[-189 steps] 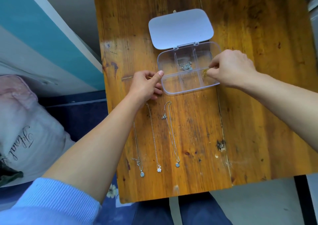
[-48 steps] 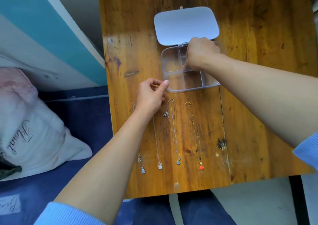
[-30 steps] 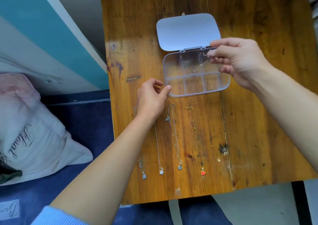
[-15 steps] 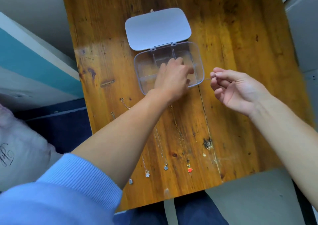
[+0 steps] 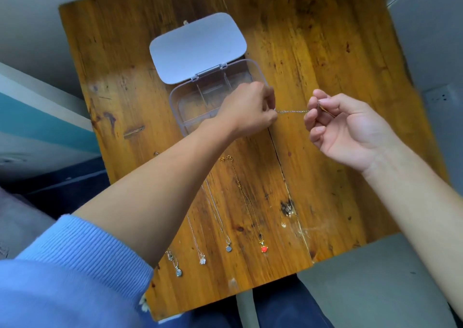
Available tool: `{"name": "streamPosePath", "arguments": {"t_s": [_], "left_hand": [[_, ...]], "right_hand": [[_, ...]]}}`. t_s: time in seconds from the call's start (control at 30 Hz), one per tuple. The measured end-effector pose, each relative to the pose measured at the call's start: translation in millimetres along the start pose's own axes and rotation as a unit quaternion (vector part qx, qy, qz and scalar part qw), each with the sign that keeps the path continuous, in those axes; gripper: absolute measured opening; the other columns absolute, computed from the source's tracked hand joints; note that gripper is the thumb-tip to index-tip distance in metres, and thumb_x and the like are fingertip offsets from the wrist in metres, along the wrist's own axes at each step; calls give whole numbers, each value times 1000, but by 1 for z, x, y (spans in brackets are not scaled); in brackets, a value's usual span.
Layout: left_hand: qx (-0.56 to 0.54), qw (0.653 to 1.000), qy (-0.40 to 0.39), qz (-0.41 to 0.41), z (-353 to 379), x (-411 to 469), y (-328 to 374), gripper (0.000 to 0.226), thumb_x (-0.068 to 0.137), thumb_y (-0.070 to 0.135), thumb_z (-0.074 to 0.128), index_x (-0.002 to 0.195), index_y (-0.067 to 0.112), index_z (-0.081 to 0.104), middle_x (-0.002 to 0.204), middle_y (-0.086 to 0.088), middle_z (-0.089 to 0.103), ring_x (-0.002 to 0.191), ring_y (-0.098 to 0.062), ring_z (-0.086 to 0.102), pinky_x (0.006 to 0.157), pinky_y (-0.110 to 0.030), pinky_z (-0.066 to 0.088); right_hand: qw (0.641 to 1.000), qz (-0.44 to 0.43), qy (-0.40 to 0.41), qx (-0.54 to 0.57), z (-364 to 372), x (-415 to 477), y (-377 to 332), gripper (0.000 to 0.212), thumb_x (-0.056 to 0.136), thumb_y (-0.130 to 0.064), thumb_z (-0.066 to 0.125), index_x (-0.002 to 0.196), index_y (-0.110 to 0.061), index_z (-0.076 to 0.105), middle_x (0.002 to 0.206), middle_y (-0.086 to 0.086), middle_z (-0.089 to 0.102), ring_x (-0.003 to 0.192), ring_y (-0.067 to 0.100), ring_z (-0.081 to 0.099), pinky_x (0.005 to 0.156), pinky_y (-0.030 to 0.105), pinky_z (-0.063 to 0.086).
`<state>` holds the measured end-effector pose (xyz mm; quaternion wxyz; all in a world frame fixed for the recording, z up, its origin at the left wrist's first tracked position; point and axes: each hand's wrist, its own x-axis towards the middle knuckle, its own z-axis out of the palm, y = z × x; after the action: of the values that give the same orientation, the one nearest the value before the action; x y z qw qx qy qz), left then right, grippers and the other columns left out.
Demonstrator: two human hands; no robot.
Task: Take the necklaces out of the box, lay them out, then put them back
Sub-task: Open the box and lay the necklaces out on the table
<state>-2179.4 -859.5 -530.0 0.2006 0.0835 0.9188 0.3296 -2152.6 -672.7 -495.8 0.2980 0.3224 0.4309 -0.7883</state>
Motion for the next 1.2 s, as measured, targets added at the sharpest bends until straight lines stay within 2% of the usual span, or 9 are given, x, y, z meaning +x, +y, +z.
{"name": "streamPosePath", "arguments": {"t_s": [0.2,0.43,0.5,0.57,0.73,0.87,0.93,1.03,1.2], "left_hand": [[64,995,-14,73,27,13,19,20,86,27,64,103,20,72,89,2,49,87,-20,52,67,-32,40],[-153,988,-7,18,20,3,31,28,91,30,64,86,4,70,92,-13,64,80,-24,55,72,-32,40],[-250,968,-29,-8,12,-6,35,29,94,30,60,87,4,71,82,-11,60,74,-18,51,70,-32,40],[-332,941,-47,-34,7,-15,36,26,98,25,54,88,6,70,79,-7,67,76,-18,62,69,-33,48],[-456,883,-7,-114,16,-32,29,19,96,18,57,82,8,67,67,-4,68,65,-19,69,57,-23,52],[-575,799,-27,-173,25,-40,17,12,93,13,60,82,8,62,71,-7,70,65,-20,70,55,-22,54],[-586,786,-27,-193,32,-41,14,9,89,8,64,81,7,64,69,-8,70,62,-19,70,54,-22,55],[-485,853,-3,-191,41,-38,16,7,85,2,68,78,6,67,64,-5,69,58,-17,69,53,-22,54],[-171,977,45,-119,54,-12,24,4,84,6,67,84,9,69,72,-9,72,66,-21,71,62,-30,56]], "right_hand": [[998,-20,18,61,-30,-7,-13,21,86,-9,51,88,-21,68,79,-7,65,66,9,60,48,18,39],[983,-81,97,130,-73,-20,-20,15,84,-11,64,84,-25,69,83,-10,69,64,2,57,46,14,34],[978,-86,130,136,-82,-24,-17,15,83,-11,66,88,-24,69,81,-9,69,64,3,57,45,13,33],[974,-83,160,134,-88,-26,-13,16,84,-10,66,92,-23,68,78,-8,70,63,3,58,44,13,34],[960,-74,236,133,-103,-26,4,18,86,-6,64,98,-19,68,74,-5,71,64,4,63,45,12,41],[947,-89,307,42,-122,-27,29,19,82,-1,69,98,-10,70,68,1,74,62,7,67,46,15,46],[936,-95,338,-17,-133,-29,44,18,79,-2,73,94,-11,72,67,2,75,59,7,68,44,16,47],[909,-96,359,-189,-150,-32,72,14,80,-6,75,88,-16,75,70,0,76,62,5,69,44,15,48],[841,-73,261,-469,-149,-36,121,13,81,-13,74,77,-25,73,68,-6,72,68,12,68,58,28,53]]}}
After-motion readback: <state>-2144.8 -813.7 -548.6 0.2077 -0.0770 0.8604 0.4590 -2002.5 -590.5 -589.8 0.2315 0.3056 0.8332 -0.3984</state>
